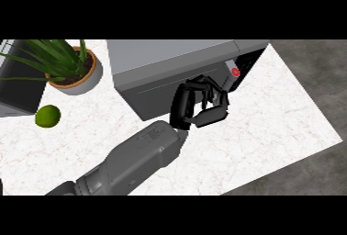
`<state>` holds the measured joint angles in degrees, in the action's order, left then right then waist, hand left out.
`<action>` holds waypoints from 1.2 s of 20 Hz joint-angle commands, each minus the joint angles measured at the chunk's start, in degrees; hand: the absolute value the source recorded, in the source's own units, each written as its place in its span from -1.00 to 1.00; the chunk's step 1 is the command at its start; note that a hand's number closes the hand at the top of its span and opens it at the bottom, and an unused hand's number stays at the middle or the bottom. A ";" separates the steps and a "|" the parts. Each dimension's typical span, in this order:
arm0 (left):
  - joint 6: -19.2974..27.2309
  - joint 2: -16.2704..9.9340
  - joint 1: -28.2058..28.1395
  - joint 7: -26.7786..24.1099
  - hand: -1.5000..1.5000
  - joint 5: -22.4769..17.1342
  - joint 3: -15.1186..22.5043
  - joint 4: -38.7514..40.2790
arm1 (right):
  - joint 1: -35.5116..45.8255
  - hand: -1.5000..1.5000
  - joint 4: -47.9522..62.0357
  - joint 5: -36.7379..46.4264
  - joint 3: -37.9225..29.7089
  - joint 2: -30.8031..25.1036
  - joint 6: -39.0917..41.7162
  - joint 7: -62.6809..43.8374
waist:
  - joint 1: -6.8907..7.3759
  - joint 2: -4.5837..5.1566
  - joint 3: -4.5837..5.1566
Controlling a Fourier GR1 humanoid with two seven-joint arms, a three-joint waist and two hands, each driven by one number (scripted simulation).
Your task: Pick up the milk, place it into the microwave and close the microwave
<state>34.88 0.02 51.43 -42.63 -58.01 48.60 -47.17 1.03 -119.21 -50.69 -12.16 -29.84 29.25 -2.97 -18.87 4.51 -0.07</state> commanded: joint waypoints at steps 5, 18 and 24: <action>-1.45 -0.02 3.95 1.25 1.00 -2.25 -1.97 5.90 | 0.60 -1.00 0.47 -2.12 -0.81 -1.55 0.59 -0.81 | -0.73 1.18 0.06; 2.74 -0.02 4.39 4.89 1.00 -2.26 2.07 11.16 | 1.80 -1.00 -0.28 -8.18 0.05 -3.40 2.90 -1.78 | 0.40 0.56 -0.13; 4.18 -0.01 3.94 5.93 1.00 -3.90 3.28 12.69 | 2.04 -1.00 -0.87 -8.91 -1.45 -4.78 2.96 -2.14 | 2.95 -0.02 0.01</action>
<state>36.98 0.11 55.66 -39.60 -59.43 55.27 -43.21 2.84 -119.74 -59.00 -12.90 -33.80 32.16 -4.81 -17.65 3.95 -0.21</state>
